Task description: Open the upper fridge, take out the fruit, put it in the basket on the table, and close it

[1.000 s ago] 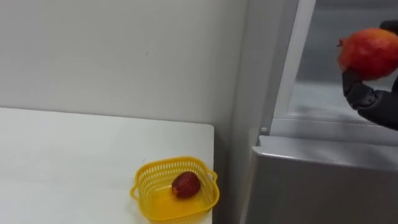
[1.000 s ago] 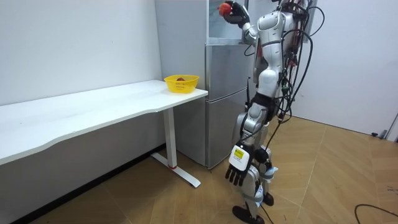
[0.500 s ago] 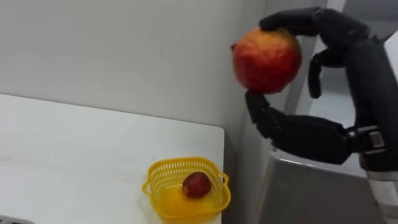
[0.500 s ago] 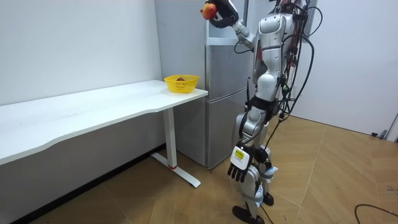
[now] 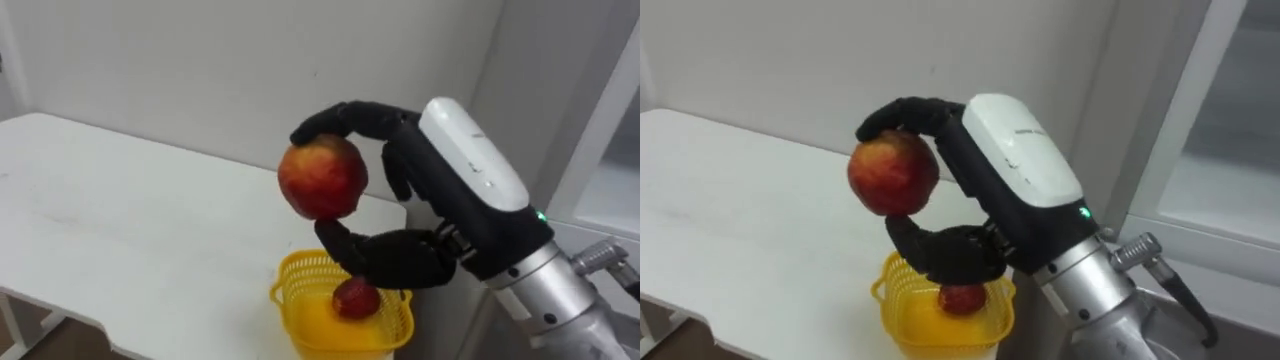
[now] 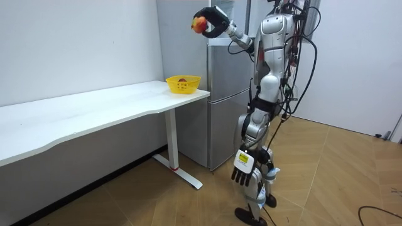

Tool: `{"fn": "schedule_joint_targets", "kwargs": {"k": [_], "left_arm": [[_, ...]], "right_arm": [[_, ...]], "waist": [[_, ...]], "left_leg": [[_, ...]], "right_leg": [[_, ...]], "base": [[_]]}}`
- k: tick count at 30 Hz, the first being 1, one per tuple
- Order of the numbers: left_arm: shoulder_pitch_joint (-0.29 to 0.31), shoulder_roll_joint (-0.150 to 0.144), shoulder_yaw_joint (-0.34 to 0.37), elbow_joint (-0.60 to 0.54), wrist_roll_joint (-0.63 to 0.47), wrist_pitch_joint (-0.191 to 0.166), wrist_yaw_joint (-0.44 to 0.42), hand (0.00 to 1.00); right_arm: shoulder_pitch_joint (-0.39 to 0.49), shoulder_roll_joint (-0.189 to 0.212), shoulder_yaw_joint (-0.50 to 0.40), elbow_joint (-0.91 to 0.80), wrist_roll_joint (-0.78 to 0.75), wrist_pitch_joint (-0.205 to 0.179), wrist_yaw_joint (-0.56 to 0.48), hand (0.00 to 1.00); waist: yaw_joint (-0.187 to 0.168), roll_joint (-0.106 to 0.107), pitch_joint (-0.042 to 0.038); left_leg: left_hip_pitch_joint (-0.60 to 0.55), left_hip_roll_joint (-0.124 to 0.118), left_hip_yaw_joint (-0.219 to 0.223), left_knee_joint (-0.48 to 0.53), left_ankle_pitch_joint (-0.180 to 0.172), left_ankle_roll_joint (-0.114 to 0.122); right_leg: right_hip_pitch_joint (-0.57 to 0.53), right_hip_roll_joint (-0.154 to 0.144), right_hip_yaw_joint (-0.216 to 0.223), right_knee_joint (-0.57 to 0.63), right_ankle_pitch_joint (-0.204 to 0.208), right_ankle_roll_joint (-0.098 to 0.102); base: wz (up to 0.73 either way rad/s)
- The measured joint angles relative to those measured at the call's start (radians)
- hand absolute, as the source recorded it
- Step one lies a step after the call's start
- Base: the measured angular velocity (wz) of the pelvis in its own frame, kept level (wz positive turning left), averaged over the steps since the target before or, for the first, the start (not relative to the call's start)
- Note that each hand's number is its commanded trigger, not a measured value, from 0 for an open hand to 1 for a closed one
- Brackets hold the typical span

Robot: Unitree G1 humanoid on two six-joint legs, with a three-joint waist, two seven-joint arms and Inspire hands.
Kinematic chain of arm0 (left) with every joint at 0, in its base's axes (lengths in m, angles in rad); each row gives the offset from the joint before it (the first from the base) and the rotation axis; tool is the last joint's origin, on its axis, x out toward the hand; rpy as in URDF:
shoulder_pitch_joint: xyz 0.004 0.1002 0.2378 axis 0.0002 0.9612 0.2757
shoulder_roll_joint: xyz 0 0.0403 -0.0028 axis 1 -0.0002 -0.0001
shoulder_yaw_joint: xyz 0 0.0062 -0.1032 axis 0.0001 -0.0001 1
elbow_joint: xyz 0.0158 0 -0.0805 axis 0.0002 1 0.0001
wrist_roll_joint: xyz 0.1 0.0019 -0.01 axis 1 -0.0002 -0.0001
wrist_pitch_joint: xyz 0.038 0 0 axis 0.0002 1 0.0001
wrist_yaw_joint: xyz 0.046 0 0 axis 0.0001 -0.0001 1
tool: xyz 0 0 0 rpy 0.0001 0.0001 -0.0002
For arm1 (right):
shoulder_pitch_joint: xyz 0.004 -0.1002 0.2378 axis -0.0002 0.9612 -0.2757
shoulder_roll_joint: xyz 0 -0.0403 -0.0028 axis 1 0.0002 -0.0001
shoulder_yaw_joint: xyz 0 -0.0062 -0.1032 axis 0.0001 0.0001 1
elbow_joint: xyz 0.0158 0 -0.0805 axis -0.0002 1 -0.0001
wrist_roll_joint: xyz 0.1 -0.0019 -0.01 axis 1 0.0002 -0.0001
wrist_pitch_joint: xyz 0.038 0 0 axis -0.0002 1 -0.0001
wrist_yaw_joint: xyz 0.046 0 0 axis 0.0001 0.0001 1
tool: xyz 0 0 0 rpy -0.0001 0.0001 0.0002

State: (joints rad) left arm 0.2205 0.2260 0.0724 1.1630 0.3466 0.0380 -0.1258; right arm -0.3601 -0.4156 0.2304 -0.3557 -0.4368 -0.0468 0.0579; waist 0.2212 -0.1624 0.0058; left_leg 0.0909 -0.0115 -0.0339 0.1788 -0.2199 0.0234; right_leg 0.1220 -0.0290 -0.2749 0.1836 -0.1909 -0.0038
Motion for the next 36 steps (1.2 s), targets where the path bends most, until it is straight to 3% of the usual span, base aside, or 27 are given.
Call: {"fn": "schedule_joint_targets", "kwargs": {"k": [6, 11, 15, 16, 21, 22, 26, 27, 28, 29, 31, 36], "left_arm": [[-0.003, 0.013, -0.006, 0.008, 0.006, 0.008, -0.013, 0.0], [0.006, 0.02, 0.005, -0.01, 0.018, 0.027, -0.022, 0.0], [0.008, 0.019, 0.005, -0.016, 0.017, 0.028, -0.036, 0.0], [0.01, 0.022, 0.005, -0.014, 0.018, 0.028, -0.036, 0.0], [0.017, 0.029, 0.007, -0.013, 0.018, 0.03, -0.039, 0.0], [0.017, 0.029, 0.011, -0.013, 0.017, 0.032, -0.042, 0.0], [0.025, 0.033, 0.015, -0.015, 0.017, 0.045, -0.042, 0.0], [0.027, 0.034, 0.015, -0.015, 0.017, 0.046, -0.043, 0.0], [0.027, 0.036, 0.015, -0.016, 0.017, 0.047, -0.043, 0.0], [0.027, 0.036, 0.015, -0.015, 0.017, 0.047, -0.043, 0.0], [0.028, 0.036, 0.026, -0.015, 0.017, 0.047, -0.05, 0.0], [0.029, 0.037, 0.043, -0.015, 0.019, 0.05, -0.063, 0.0]], "right_arm": [[-0.022, -0.002, 0.026, 0.232, 0.007, 0.008, -0.003, 1.0], [-0.035, -0.011, 0.024, 0.392, 0.013, 0.027, -0.003, 1.0], [-0.035, -0.047, 0.024, 0.491, 0.098, 0.027, -0.003, 1.0], [-0.035, -0.05, 0.024, 0.522, 0.112, 0.027, -0.003, 1.0], [-0.036, -0.051, 0.024, 0.64, 0.126, 0.029, 0.001, 1.0], [-0.036, -0.051, 0.024, 0.657, 0.126, 0.029, 0.005, 1.0], [-0.044, -0.051, 0.029, 0.688, 0.142, 0.031, 0.01, 1.0], [-0.053, -0.051, 0.032, 0.7, 0.158, 0.033, 0.01, 0.96], [-0.056, -0.051, 0.032, 0.704, 0.164, 0.037, 0.009, 0.2], [-0.056, -0.051, 0.032, 0.705, 0.164, 0.038, 0.009, 0.0], [-0.056, -0.051, 0.032, 0.705, 0.163, 0.039, 0.009, 0.0], [-0.056, -0.051, 0.031, 0.704, 0.172, 0.04, 0.011, 0.0]], "waist": [[0.037, -0.024, 0.0079], [0.059, -0.026, 0.0071], [0.084, -0.034, 0.0021], [0.087, -0.034, 0.0061], [0.112, -0.053, 0.0088], [0.116, -0.061, 0.0052], [0.118, -0.067, 0.0062], [0.117, -0.069, 0.0077], [0.117, -0.072, 0.0097], [0.118, -0.071, 0.0114], [0.118, -0.072, 0.0162], [0.113, -0.071, 0.0169]], "left_leg": [[-0.007, -0.002, -0.03, 0.012, 0.0, 0.0], [-0.03, -0.011, -0.059, 0.025, -0.001, 0.0], [-0.032, -0.011, -0.07, 0.026, 0.001, -0.002], [-0.034, -0.014, -0.082, 0.027, 0.002, -0.003], [-0.036, -0.014, -0.082, 0.027, 0.002, -0.004], [-0.038, -0.014, -0.083, 0.027, 0.002, -0.004], [-0.035, -0.017, -0.095, 0.03, 0.003, -0.003], [-0.034, -0.018, -0.099, 0.034, 0.003, -0.003], [-0.033, -0.018, -0.1, 0.035, 0.003, -0.003], [-0.033, -0.018, -0.1, 0.035, 0.003, -0.003], [-0.032, -0.018, -0.1, 0.036, 0.003, -0.003], [-0.048, -0.018, -0.101, 0.038, 0.002, -0.003]], "right_leg": [[0.019, -0.004, -0.014, -0.017, 0.0, 0.0], [0.014, -0.004, -0.056, -0.015, 0.0, 0.0], [0.016, -0.004, -0.065, -0.015, 0.0, 0.0], [0.02, -0.005, -0.079, -0.014, 0.0, 0.0], [0.02, -0.005, -0.081, -0.015, -0.001, 0.001], [0.019, -0.006, -0.08, -0.015, -0.001, 0.001], [0.023, -0.007, -0.075, -0.015, -0.001, 0.001], [0.024, -0.007, -0.073, -0.015, -0.001, 0.001], [0.025, -0.008, -0.069, -0.015, -0.001, 0.001], [0.025, -0.008, -0.066, -0.015, -0.001, 0.001], [0.026, -0.008, -0.053, -0.015, -0.001, 0.001], [0.018, -0.006, -0.052, -0.015, -0.001, 0.001]], "base": [[0.12], [0.18], [0.11], [0.22], [0.05], [0.0], [0.06], [0.05], [0.05], [0.03], [0.0], [-0.01]]}}
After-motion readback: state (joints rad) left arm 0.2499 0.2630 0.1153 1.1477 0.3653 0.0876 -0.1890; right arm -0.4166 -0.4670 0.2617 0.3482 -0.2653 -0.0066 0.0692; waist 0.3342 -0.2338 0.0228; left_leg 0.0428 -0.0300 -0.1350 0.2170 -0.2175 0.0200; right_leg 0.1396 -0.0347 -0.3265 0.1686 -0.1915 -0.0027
